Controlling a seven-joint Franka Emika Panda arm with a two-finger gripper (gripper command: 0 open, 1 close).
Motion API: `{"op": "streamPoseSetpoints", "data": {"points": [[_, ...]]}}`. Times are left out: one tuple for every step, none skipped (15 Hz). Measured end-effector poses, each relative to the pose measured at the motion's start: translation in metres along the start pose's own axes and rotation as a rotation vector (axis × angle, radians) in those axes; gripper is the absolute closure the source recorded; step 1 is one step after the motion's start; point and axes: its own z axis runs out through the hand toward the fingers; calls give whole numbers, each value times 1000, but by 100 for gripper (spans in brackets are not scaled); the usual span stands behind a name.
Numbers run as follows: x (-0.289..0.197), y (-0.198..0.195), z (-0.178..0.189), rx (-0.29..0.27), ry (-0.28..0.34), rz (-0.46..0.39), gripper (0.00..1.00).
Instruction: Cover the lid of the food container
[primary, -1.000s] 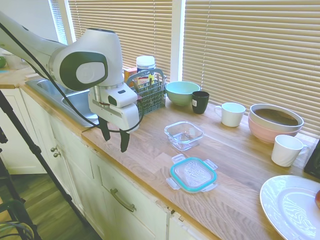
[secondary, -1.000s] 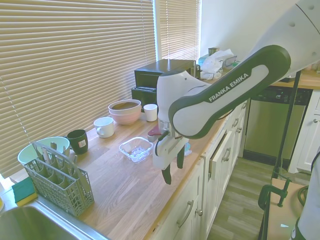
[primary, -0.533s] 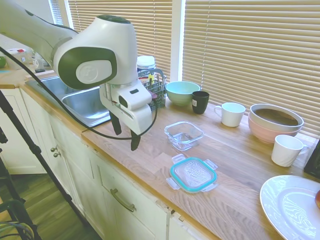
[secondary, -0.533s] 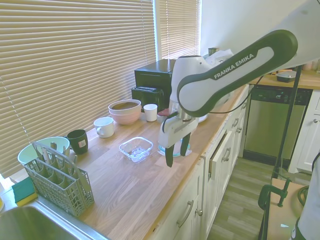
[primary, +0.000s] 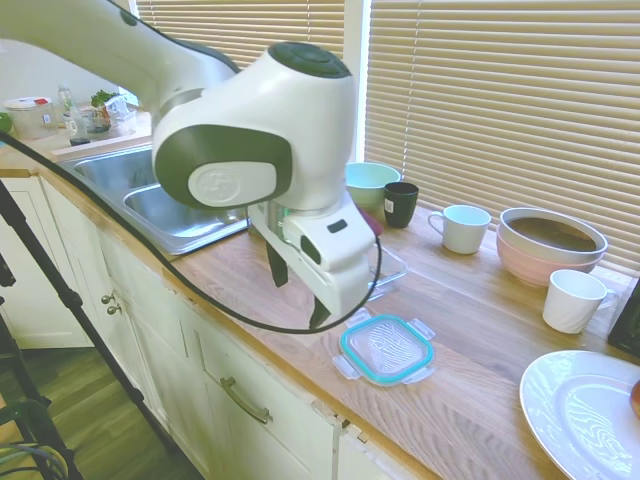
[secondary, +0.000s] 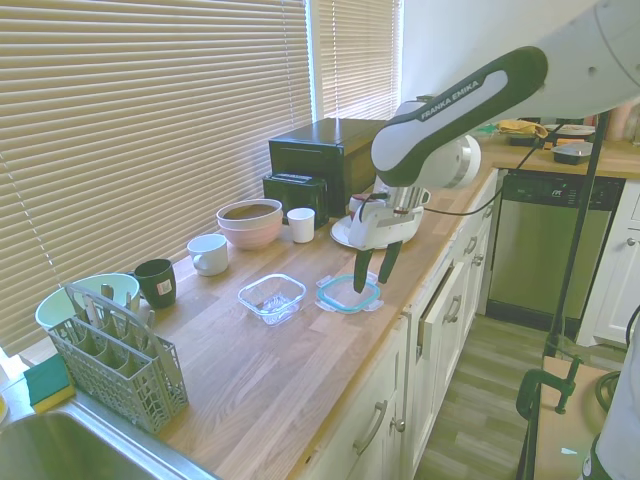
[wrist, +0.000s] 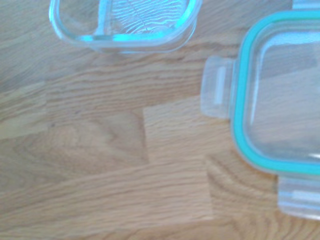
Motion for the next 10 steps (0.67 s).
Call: {"op": "streamPoseSetpoints", "data": {"points": [[15, 2, 0, 9, -11, 0, 0], [30, 6, 3, 16, -24, 1, 0], [45, 12, 7, 25, -37, 1, 0], [57, 18, 11, 35, -48, -1, 0], [67, 25, 14, 45, -58, -6, 0], [76, 30, 16, 56, -68, -12, 0], [84, 33, 16, 67, -73, -14, 0], [91, 37, 16, 74, -81, -14, 0], [100, 42, 15, 75, -85, -9, 0], [109, 49, 15, 74, -85, -1, 0]]}}
